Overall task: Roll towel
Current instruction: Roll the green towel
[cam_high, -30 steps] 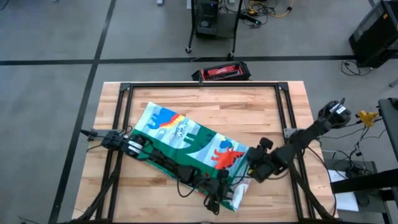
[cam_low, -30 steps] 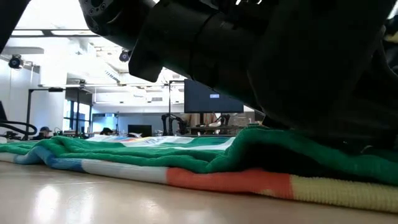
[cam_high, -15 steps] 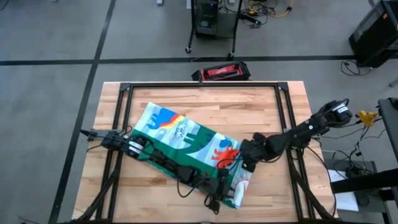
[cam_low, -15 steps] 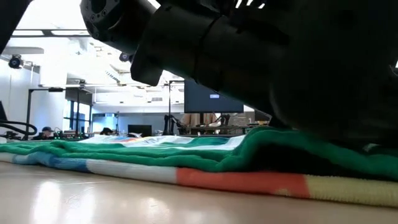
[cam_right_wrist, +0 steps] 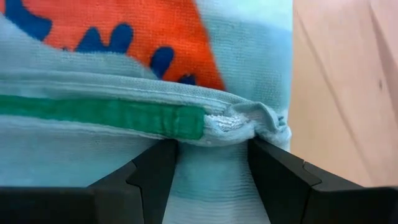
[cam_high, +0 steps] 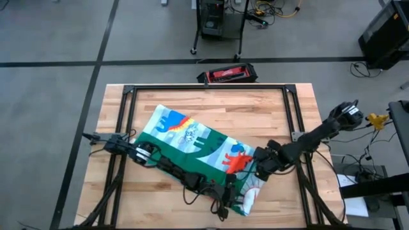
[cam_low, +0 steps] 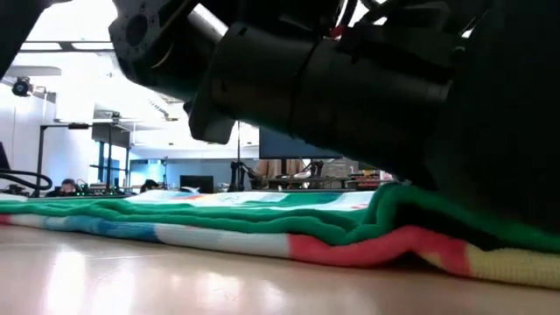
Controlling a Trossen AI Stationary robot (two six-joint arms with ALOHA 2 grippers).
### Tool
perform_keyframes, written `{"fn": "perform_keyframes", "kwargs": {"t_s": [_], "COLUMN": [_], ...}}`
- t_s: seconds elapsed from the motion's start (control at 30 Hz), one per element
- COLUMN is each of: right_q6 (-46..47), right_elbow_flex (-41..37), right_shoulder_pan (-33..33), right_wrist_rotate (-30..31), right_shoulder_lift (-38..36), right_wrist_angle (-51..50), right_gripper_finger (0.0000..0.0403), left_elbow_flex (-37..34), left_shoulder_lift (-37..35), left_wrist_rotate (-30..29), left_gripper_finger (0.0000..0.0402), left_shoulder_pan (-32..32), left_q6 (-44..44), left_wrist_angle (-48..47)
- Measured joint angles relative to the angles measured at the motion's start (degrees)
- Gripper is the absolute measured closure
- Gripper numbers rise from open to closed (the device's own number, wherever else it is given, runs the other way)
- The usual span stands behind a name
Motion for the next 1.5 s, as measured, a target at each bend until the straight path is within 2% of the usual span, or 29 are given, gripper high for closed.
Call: {"fn": "perform_keyframes", "kwargs": {"t_s": [0.27, 0.43, 0.6, 0.9, 1.1, 1.27, 1.5], "right_q6": [2.4, 1.5, 0.6, 0.9, 1.0, 3.5, 12.5], "right_elbow_flex": [-0.2, -0.1, 0.0, 2.3, 2.8, 2.7, 2.7], "right_shoulder_pan": [4.4, 4.6, 4.6, 4.6, 6.7, 13.3, 30.1], "right_wrist_rotate": [4.0, 5.8, 8.2, 16.5, 18.6, 19.0, 26.7], "right_shoulder_lift": [-2.7, -2.6, -4.7, -14.9, -20.5, -20.9, -19.0], "right_wrist_angle": [-0.1, 0.2, -0.6, -10.6, -10.7, -10.7, -9.0], "right_gripper_finger": [0.0213, 0.0213, 0.0213, 0.0213, 0.0213, 0.0214, 0.0240], "left_elbow_flex": [3.6, 6.7, 7.7, 7.2, 6.9, 6.9, 7.0], "left_shoulder_lift": [-4.7, -2.5, -0.3, 0.0, 0.0, -0.6, -3.6], "left_wrist_rotate": [0.5, 8.0, 9.5, 12.2, 12.2, 12.2, 12.2], "left_gripper_finger": [0.0283, 0.0283, 0.0283, 0.0283, 0.0283, 0.0283, 0.0283], "left_shoulder_pan": [2.2, 6.7, 9.4, 12.8, 12.9, 12.9, 12.5], "left_q6": [7.5, 8.0, 9.4, 11.3, 12.4, 12.4, 12.1], "left_wrist_angle": [-2.3, -4.9, -6.1, -9.1, -9.3, -9.4, -8.5]}}
